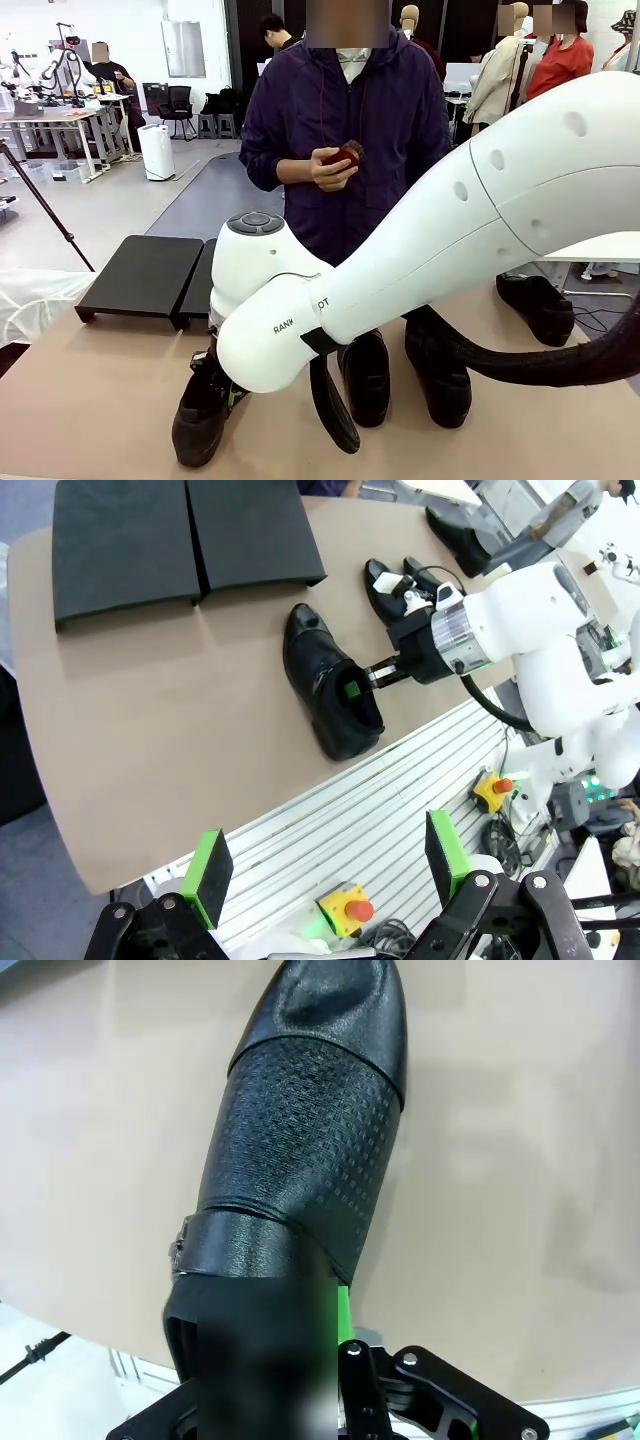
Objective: Organize the shoes by placing them on the stand.
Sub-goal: Pick up one Shoe and place it in the middle of the table.
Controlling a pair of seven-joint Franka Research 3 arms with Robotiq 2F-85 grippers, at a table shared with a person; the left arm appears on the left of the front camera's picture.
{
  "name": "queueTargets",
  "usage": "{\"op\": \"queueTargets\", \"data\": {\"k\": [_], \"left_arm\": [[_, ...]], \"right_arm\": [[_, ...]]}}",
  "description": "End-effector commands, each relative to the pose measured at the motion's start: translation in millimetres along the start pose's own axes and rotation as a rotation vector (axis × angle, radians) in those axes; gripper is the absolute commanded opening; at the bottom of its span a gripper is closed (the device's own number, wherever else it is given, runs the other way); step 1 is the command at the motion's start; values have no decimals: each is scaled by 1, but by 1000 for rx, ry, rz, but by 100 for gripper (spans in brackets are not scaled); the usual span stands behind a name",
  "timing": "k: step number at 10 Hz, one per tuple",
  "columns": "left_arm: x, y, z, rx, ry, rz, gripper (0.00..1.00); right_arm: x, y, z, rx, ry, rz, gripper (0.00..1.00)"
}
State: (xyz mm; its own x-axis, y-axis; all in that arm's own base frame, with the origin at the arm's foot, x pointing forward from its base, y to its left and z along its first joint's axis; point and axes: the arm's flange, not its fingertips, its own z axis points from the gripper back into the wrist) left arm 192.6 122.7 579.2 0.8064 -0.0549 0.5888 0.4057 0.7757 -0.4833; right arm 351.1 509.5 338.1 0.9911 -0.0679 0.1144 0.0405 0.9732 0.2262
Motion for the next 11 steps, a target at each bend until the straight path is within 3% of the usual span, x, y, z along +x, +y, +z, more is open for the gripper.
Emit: {"op": "queueTargets", "data": {"k": [1, 3, 6, 9, 11], "left_arm": [[0, 0, 0, -17, -7, -13, 100], [0, 0, 0, -17, -7, -13, 100], [0, 0, 0, -17, -7, -13, 100], [0, 0, 0, -17, -7, -13, 100], [0, 0, 0, -17, -7, -13, 100]], "right_arm": [[0, -2, -2, -4, 7, 5, 100], [4, -7, 2, -42, 3, 26, 100], [10, -18, 27, 4, 13, 17, 100], [19, -57, 108, 132, 45, 65, 100], [2, -98, 166, 168, -15, 78, 100]]}}
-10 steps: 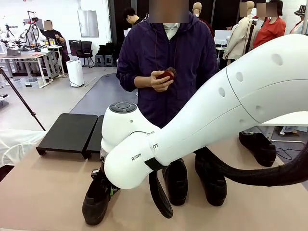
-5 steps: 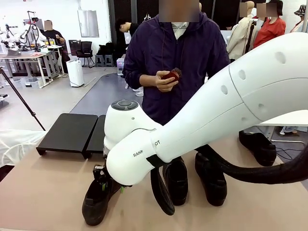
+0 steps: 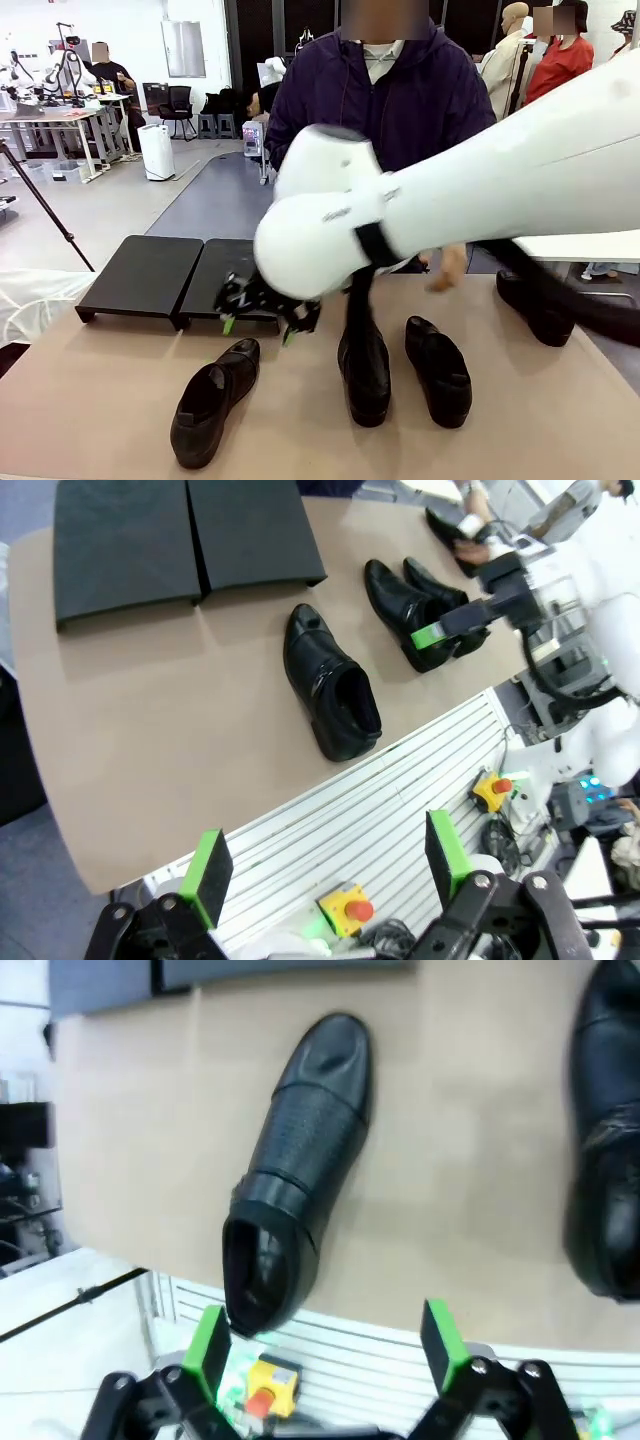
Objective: Organize the shoes by placing them on the stand.
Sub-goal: Pick up one Shoe and place it in the middle of the table.
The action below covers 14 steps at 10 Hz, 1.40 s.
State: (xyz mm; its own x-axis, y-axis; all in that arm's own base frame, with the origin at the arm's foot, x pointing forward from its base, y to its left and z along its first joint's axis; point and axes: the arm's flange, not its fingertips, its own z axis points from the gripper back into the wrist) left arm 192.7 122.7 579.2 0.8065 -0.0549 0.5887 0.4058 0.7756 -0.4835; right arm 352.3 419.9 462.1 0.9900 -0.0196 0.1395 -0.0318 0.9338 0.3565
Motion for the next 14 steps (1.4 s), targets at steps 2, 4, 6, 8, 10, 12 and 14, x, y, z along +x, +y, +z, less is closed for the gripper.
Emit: {"op": "queueTargets", "data": {"k": [2, 4, 6, 8, 10, 12, 14], "left_arm": [[0, 0, 0, -17, -7, -13, 100], [0, 0, 0, -17, -7, -13, 100], [0, 0, 0, -17, -7, -13, 100], [0, 0, 0, -17, -7, -13, 100], [0, 0, 0, -17, -7, -13, 100], [0, 0, 0, -17, -7, -13, 100], [0, 0, 0, -17, -7, -13, 100]], "right_arm": [[-28, -39, 48, 32, -66, 17, 100], [-13, -8, 11, 90, -33, 98, 100], [-13, 32, -4, 158, -6, 186, 100], [-14, 68, -27, 156, 33, 271, 100], [-11, 73, -37, 138, 46, 277, 100], [-9, 71, -38, 142, 47, 270, 100], [-8, 70, -38, 143, 51, 270, 100]]}}
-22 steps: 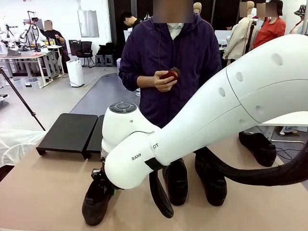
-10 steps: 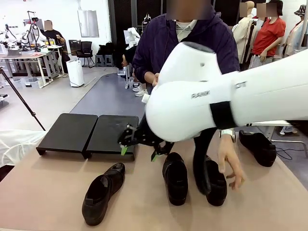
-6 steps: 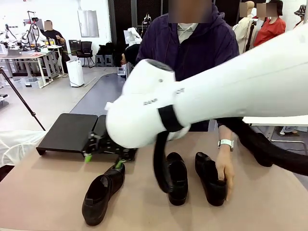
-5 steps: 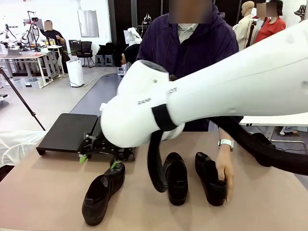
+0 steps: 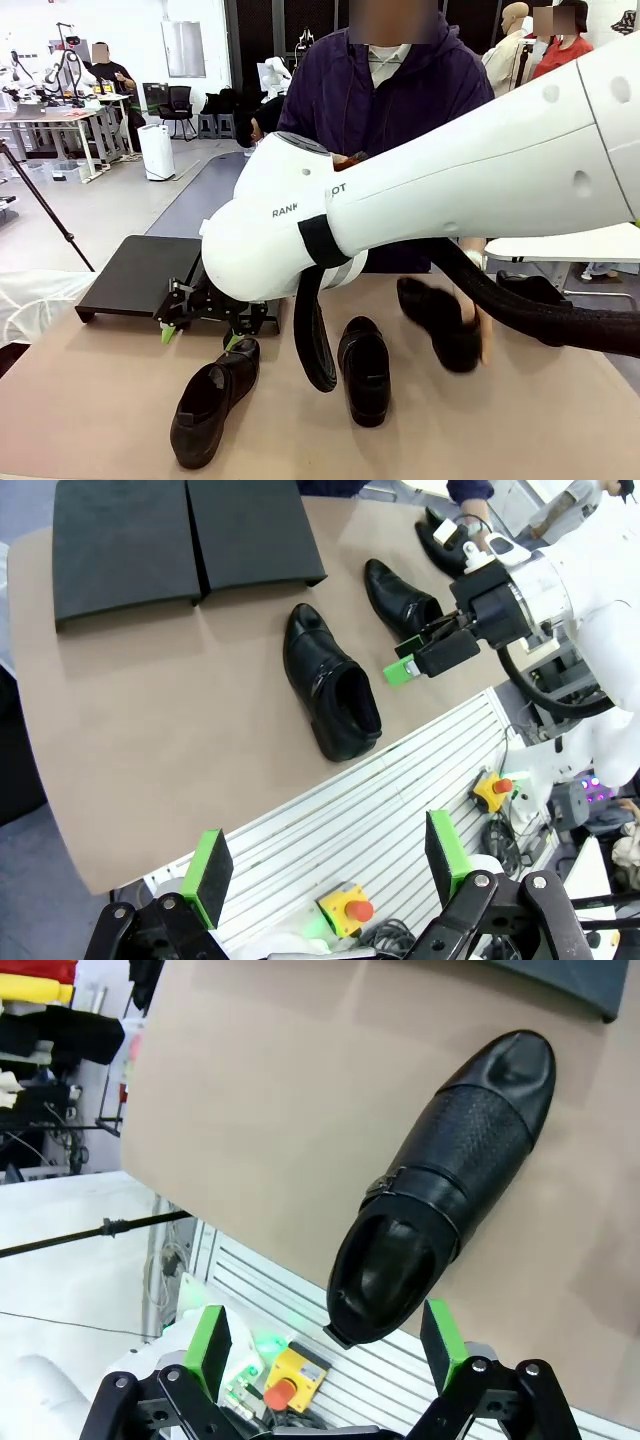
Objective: Organize the shoes by placing them on the stand.
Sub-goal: Pick up one Shoe and place it in the middle of the table.
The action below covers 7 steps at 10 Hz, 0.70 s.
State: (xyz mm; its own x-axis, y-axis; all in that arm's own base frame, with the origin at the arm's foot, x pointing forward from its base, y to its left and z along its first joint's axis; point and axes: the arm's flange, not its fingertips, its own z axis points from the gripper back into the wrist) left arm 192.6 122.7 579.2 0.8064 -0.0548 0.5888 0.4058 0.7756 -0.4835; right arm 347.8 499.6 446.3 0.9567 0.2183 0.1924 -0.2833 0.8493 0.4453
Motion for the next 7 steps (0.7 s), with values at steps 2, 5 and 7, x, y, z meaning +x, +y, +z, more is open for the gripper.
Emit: {"op": "queueTargets", "data": {"k": [2, 5, 7], "left_arm": [[0, 0, 0, -17, -7, -13, 100], [0, 0, 0, -17, -7, -13, 100], [0, 0, 0, -17, -7, -13, 100]], "right_arm": [[1, 0, 4, -2, 8, 20, 100], [0, -10, 16, -17, 26, 6, 100], [-17, -44, 60, -84, 72, -66, 100]]}}
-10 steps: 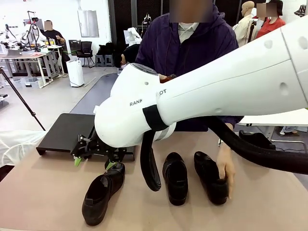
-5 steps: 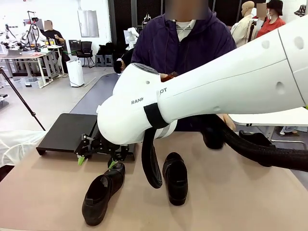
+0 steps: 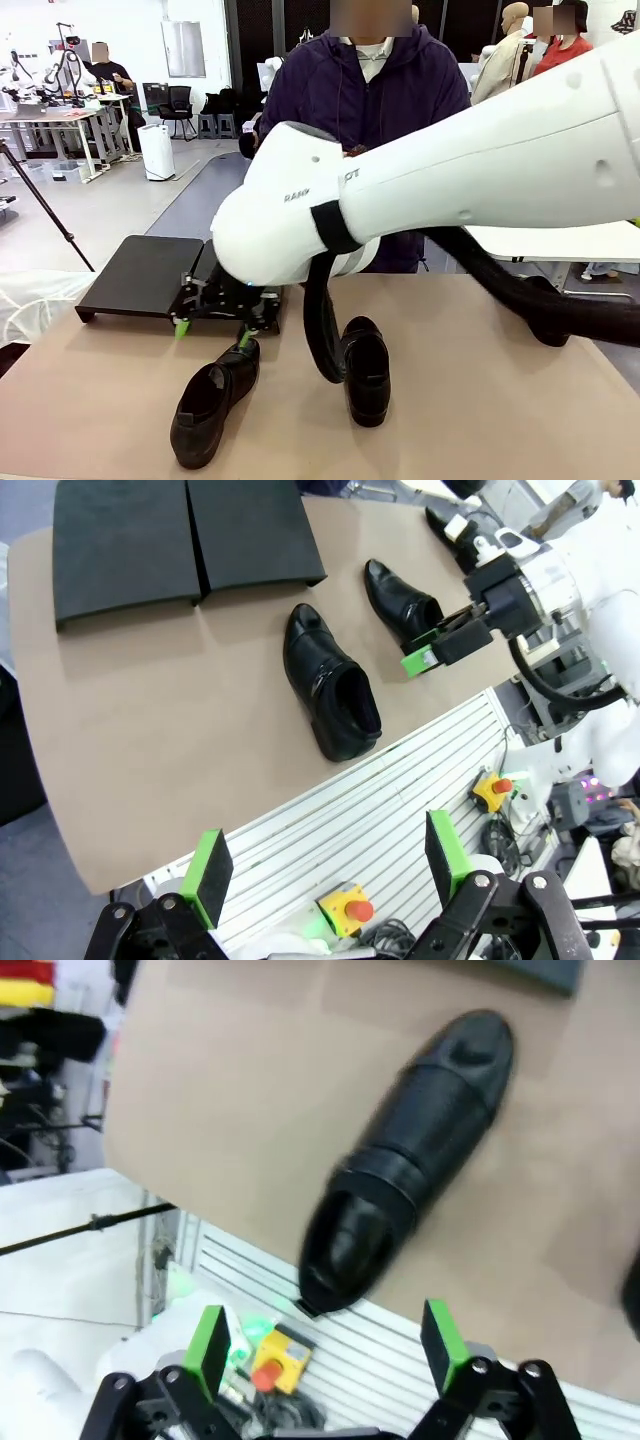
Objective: Organize the shoes by placing them on the stand.
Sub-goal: Pick up one Shoe and place it in the middle of the table.
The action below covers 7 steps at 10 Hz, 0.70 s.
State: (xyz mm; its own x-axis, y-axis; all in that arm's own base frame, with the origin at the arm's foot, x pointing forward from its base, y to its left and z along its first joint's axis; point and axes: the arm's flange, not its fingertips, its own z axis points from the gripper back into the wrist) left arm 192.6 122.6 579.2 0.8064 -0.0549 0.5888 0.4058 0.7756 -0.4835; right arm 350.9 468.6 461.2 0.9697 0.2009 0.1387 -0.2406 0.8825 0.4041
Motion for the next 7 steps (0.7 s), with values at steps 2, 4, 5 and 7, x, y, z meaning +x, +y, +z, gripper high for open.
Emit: {"op": "queueTargets", "data": {"k": [2, 4, 5, 7], "left_arm": [[0, 0, 0, -17, -7, -13, 100], [0, 0, 0, -17, -7, -13, 100], [0, 0, 0, -17, -7, -13, 100], [0, 0, 0, -17, -7, -13, 100]], "right_arm": [[-52, -87, 100, -87, 102, -168, 100], [-94, -173, 178, -68, 114, -328, 100], [-116, -217, 216, -18, 68, -348, 100], [-167, -308, 285, 21, -58, -430, 100]]}}
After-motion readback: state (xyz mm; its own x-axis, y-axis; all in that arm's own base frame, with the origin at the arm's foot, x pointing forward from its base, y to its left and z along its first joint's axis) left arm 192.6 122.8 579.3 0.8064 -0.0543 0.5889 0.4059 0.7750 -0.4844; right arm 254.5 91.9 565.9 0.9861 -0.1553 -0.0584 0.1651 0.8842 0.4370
